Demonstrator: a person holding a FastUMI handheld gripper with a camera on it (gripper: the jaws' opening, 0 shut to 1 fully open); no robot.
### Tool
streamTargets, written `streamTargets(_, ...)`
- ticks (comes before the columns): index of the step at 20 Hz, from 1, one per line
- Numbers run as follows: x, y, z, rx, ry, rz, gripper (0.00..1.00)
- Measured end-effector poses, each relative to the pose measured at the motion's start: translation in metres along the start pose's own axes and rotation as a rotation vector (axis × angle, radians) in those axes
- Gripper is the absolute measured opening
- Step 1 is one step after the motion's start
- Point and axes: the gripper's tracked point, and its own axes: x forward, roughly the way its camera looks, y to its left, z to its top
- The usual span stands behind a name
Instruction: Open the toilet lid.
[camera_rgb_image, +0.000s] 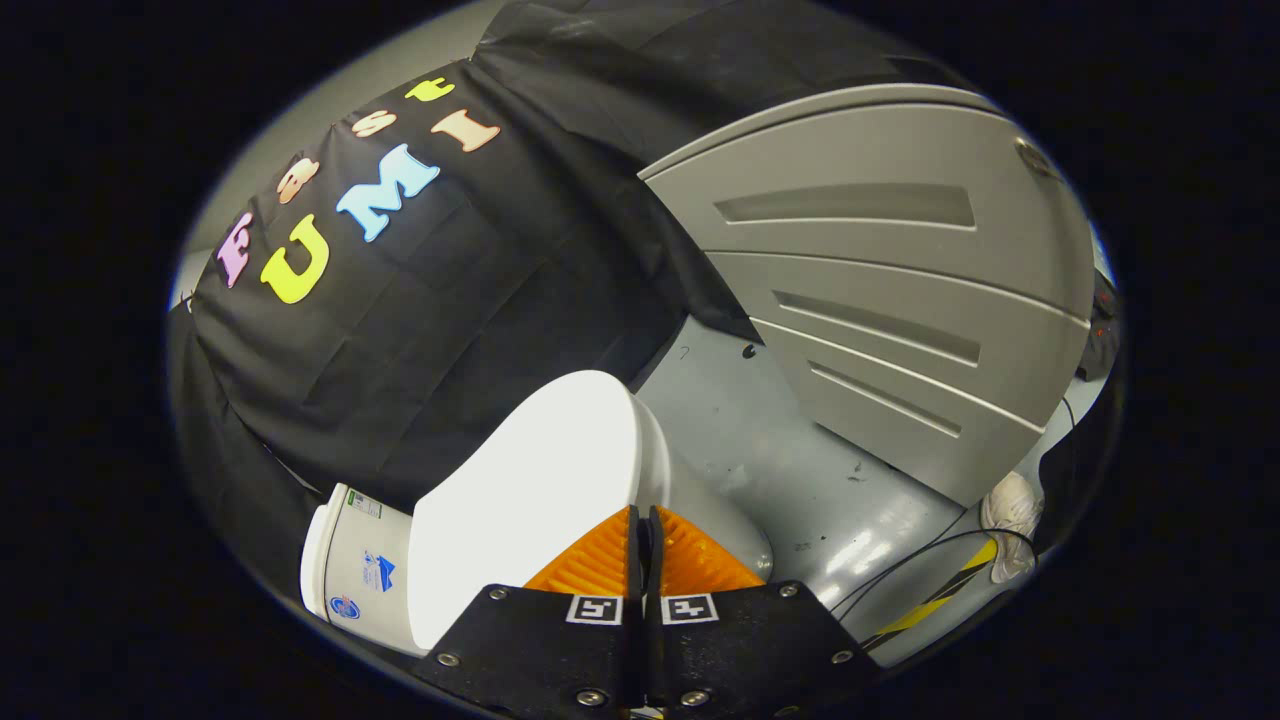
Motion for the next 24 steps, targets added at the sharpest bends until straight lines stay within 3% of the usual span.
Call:
streamTargets(6,-0.039,0.067,0.045,-0.090,-0.123,0.027,0.00)
streamTargets(14,-0.103,0.200,0.085,-0.246,-0.281,0.168,0.00)
streamTargets(17,-0.114,0.227,0.085,-0.210,-0.302,0.217,0.00)
streamTargets(19,-0.113,0.230,0.083,-0.207,-0.295,0.212,0.00)
streamTargets(22,-0.113,0.231,0.085,-0.364,-0.312,0.157,0.00)
streamTargets(24,-0.115,0.241,0.087,-0.391,-0.328,0.156,0.00)
